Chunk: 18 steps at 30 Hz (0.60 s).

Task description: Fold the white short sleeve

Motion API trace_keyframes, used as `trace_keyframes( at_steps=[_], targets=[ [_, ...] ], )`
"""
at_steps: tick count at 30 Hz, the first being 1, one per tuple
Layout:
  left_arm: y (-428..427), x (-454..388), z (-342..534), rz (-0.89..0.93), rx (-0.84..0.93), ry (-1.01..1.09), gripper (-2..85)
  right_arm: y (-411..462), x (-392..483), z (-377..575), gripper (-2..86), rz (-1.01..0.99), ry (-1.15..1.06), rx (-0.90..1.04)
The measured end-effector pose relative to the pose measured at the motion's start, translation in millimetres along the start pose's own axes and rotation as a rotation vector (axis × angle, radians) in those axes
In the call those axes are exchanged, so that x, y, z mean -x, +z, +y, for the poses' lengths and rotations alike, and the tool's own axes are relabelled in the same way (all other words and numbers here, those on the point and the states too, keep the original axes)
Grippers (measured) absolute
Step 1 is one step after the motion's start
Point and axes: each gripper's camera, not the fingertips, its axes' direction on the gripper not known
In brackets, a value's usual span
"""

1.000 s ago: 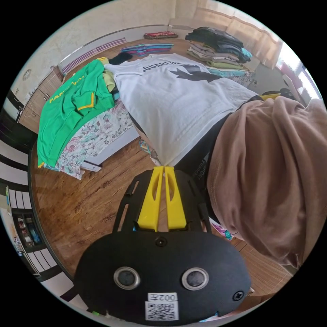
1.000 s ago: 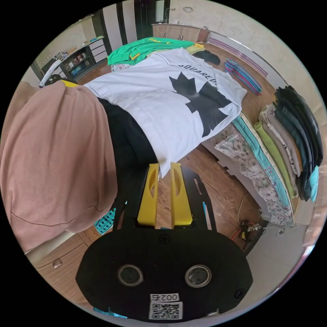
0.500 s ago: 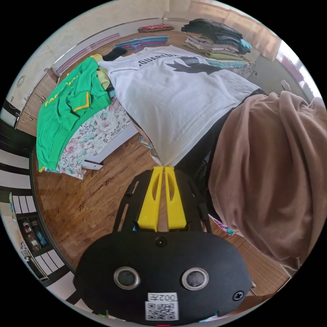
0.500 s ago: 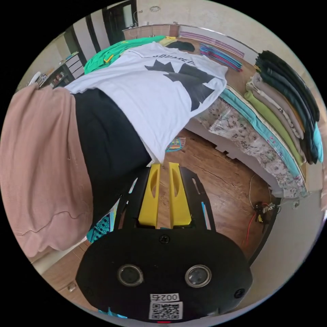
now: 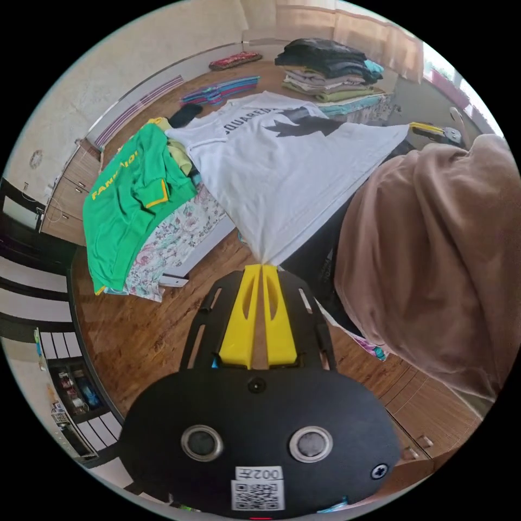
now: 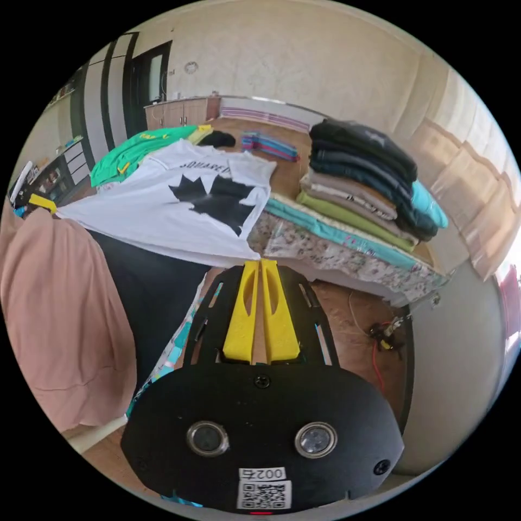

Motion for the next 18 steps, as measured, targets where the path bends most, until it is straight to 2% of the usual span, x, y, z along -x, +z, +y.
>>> trace_keyframes(
  at_steps=[3, 6, 11, 18],
  targets=[
    [-23, -1, -4, -0.016, -0.029, 0.056, -1.0, -37, 3, -24, -0.9, 0.087, -0.117, -0.042],
    [-21, -4, -4, 0.015, -0.016, 0.094, -1.0, -46, 11, -33, -0.9, 0.127, -0.233, 0.001],
    [15, -2, 3, 0.087, 0.040, 0.063, -1.0, 8, 15, -10, -0.9, -0.055, -0.184, 0.191],
    [30, 8, 4, 0.142, 0.036, 0.008, -1.0, 47, 35, 4, -0.7, -0.226, -0.138, 0.285]
  ],
)
